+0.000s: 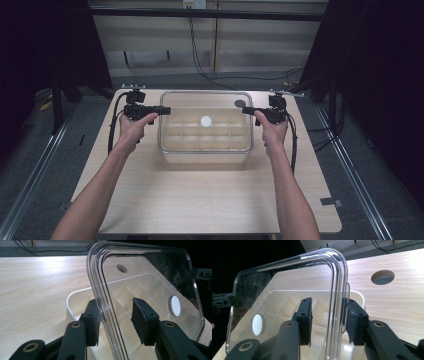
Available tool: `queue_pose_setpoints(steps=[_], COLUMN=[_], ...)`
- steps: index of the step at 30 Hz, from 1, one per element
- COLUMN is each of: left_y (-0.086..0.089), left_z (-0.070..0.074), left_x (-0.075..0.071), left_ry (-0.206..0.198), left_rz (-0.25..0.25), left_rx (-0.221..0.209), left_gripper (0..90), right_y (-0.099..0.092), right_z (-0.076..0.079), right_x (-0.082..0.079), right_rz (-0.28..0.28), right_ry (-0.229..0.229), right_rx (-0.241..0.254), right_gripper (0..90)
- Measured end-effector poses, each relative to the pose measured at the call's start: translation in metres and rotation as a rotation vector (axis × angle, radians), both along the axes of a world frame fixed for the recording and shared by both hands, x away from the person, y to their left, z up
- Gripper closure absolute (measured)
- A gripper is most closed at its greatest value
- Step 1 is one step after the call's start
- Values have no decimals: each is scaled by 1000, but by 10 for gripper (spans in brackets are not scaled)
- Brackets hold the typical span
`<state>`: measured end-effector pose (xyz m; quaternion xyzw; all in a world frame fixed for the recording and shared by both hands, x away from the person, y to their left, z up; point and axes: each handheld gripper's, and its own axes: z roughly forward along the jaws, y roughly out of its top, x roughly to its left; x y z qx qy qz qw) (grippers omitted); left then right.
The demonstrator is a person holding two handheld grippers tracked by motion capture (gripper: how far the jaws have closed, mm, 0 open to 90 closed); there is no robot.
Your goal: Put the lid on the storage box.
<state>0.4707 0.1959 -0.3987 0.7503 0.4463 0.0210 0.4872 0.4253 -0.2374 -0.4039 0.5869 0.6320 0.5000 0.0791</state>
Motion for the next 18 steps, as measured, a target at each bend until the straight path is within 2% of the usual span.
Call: queue_pose_setpoints(steps=[7, 11, 13, 14, 18], left_y=[-2, -2, -4, -3, -3], left_z=[-2, -8, -10, -12, -15], left_x=[-2, 1, 0, 2, 4], left_ry=[3, 7, -3, 4, 9], left_rz=[32, 33, 30, 24, 15], left_rx=[23, 19, 26, 20, 22], left_gripper=[582, 576, 561, 554, 548], right_y=[1, 2, 4, 5, 5], right_z=[-4, -7, -8, -9, -12], right_x=[3, 5, 5, 6, 8], right_rz=[-1, -8, -12, -14, -7], right_ry=[6, 11, 12, 12, 18], right_rx=[0, -8, -29, -40, -40], right_gripper=[606, 593, 569, 565, 559])
